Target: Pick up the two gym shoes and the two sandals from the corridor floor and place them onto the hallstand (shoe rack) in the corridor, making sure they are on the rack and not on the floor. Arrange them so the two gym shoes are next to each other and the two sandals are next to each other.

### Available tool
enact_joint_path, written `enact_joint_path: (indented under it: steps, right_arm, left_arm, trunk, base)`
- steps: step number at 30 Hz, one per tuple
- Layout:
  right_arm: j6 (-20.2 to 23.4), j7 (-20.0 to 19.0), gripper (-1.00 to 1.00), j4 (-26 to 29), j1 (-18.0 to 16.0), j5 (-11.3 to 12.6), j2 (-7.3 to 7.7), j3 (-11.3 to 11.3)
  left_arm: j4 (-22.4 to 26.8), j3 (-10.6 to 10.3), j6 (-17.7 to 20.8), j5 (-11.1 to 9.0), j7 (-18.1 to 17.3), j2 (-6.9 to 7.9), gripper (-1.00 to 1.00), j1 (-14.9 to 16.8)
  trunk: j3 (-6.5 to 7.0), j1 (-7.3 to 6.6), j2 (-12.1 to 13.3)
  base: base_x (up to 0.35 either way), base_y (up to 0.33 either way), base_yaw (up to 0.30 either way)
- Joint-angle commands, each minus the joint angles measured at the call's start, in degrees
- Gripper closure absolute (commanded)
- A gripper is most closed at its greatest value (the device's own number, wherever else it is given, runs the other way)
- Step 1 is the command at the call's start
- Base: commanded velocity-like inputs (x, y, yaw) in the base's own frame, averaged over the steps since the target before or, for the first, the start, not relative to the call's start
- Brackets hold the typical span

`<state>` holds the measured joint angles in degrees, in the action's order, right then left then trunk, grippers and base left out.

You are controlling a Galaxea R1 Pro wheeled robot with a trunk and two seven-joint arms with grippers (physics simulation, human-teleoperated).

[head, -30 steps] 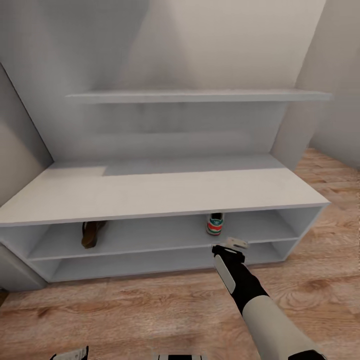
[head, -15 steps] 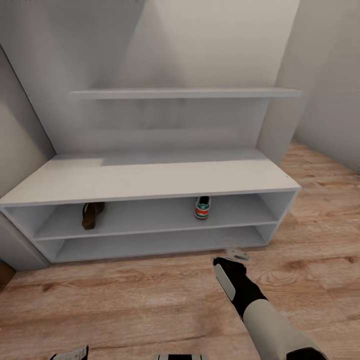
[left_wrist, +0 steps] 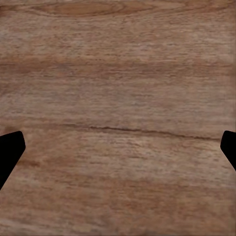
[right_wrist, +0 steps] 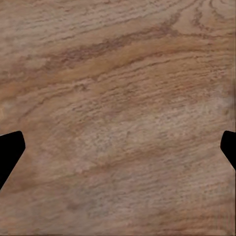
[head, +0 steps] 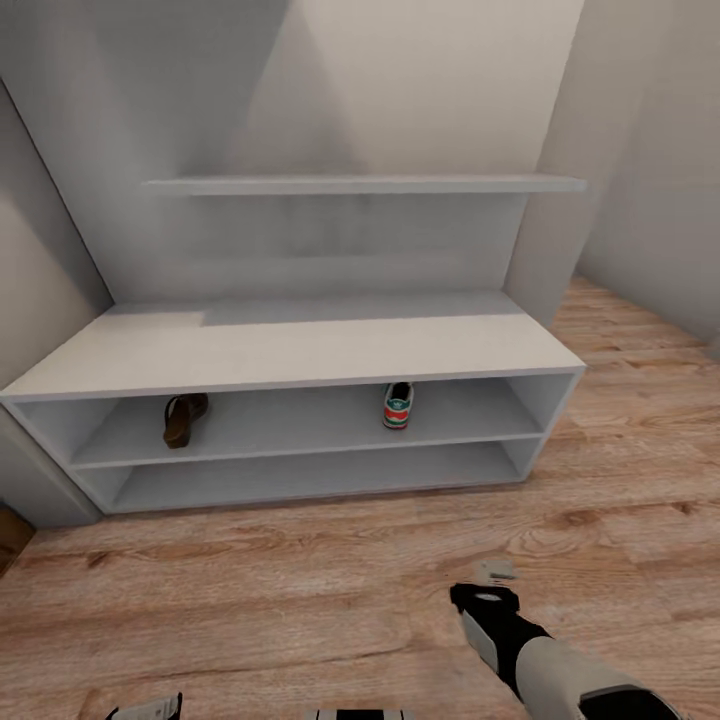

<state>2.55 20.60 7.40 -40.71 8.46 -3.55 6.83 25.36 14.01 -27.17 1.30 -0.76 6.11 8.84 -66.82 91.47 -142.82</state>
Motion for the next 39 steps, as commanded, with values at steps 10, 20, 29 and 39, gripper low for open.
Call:
enact_joint_path:
  steps: [10,20,29,39]
  right_arm:
    - [-14.93,-16.60,-1.00,-5.84,6.08,-4.80,6.37,0.55]
    - [-23.12,-17.38,-1.00,-5.91,9.95,-4.89,6.75,0.54]
    - [-24.04,-17.18,-1.00,-5.91,11.38,-4.95,6.72,0.55]
    - [-24.06,-17.17,-1.00,-5.91,12.41,-4.90,6.71,0.52]
  left_arm:
    - [-0.19,0.39,-0.05,-0.03,0.33,-0.12,-1.00,0.03]
    - [-2.97,0.78,-0.41,-0.47,0.36,-0.13,-1.00,0.03]
    - [-4.29,1.17,-0.51,-0.64,0.00,-0.14,-1.00,0.03]
    - [-4.35,1.19,-0.51,-0.68,-0.03,-0.14,-1.00,0.03]
  trunk:
    - [-0.04,-0.01,-0.02]
    - [-0.04,-0.01,-0.02]
    - [-0.04,-0.01,-0.02]
    - [-0.04,-0.01,-0.02]
  base:
    - [-0.001,-0.001,0.000]
    - [0.000,0.000,0.000]
    - [0.000,0.000,0.000]
    - [0.000,0.000,0.000]
